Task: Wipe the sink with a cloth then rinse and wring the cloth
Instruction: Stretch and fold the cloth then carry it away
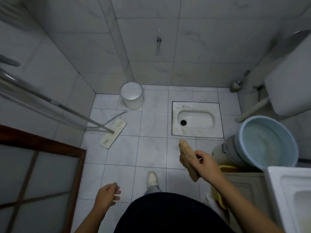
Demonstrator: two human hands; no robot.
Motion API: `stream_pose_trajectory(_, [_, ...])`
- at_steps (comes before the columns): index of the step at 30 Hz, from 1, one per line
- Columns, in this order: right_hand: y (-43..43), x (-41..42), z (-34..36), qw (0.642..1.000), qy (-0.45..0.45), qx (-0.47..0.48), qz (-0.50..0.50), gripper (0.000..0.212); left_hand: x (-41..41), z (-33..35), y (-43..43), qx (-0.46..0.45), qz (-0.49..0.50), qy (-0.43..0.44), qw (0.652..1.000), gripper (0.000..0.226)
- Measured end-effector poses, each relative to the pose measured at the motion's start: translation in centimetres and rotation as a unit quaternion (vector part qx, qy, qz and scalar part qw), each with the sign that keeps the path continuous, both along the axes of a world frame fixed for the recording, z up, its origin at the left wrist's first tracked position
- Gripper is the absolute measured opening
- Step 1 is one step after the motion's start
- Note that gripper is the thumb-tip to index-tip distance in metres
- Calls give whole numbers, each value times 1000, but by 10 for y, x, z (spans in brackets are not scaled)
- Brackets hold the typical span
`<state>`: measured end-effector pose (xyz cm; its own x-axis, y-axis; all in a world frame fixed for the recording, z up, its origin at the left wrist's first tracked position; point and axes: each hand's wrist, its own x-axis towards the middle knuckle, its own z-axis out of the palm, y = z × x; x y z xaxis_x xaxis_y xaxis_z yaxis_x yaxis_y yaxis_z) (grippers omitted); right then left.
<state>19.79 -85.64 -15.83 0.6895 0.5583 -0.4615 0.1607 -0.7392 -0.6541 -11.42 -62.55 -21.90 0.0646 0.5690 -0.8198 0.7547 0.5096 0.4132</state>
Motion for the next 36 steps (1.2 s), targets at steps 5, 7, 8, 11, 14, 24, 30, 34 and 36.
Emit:
stream_pose_trajectory(5, [-8, 29, -17, 996, -16, -54, -73, 13, 86, 11, 49, 4, -77, -42, 996, 30])
stream_pose_trajectory(7, [-14, 37, -21, 991, -17, -72, -109, 13, 128, 19, 74, 6, -117, -59, 991, 29])
stream_pose_trajectory(8, [-20, 37, -20, 990, -6, -79, -116, 16, 141, 25, 81, 6, -128, -66, 990, 28])
stream_pose_trajectory(11, [-28, 58, -33, 984, 14, -76, -159, 26, 191, 32, 105, 29, -142, -91, 985, 28])
stream_pose_trajectory(14, [-11, 89, -46, 983, 28, -81, -161, 25, 237, 38, 131, 38, -161, -89, 982, 27])
stream_pose_trajectory(24, [139, 268, -40, 997, 27, -20, -64, 19, 325, 46, 215, 69, -118, -36, 990, 26])
stream_pose_trajectory(30, [200, 354, -14, 996, 7, 45, -81, 10, 408, 36, 259, 36, -107, -23, 993, 26])
stream_pose_trajectory(34, [201, 390, -23, 990, 12, 27, -141, 14, 495, 18, 298, 13, -176, -24, 984, 28])
stream_pose_trajectory(36, [191, 398, -29, 980, 14, -3, -196, 16, 549, 12, 315, 7, -237, -24, 971, 28])
